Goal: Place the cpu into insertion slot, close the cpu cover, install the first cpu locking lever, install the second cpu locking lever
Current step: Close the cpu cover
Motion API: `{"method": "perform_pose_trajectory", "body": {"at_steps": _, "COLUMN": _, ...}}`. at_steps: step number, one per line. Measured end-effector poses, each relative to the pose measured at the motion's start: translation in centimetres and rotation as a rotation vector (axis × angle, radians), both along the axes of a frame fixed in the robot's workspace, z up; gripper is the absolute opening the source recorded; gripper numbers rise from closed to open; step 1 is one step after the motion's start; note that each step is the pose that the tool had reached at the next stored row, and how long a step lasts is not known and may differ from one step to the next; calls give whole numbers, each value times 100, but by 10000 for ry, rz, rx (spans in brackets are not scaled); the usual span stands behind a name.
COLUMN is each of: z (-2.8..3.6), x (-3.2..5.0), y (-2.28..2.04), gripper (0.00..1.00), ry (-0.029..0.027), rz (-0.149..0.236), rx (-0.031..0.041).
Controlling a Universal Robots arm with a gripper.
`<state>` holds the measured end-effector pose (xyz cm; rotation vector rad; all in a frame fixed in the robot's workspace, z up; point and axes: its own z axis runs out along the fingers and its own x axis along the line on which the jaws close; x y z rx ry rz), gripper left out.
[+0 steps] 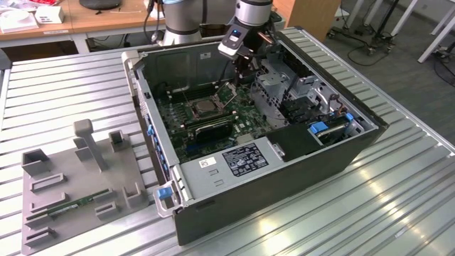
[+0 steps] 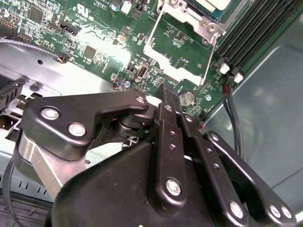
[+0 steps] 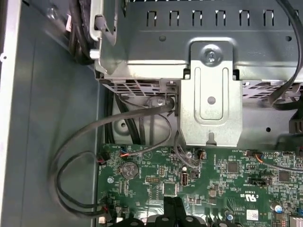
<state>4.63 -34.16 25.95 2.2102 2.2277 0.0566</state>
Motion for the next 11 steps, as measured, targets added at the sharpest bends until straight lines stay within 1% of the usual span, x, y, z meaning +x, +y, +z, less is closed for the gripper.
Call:
{"method": "perform_pose_trajectory", "body": {"at_steps": 9, "z": -162, "x": 16, "y": 0, "gripper": 11, "ry": 0, "rz": 0, "rx": 0}}
{"method": "perform_pose_trajectory", "body": {"at_steps": 11, "z": -180, "x": 16, "y": 0, "gripper": 11, "ry": 0, "rz": 0, "rx": 1}}
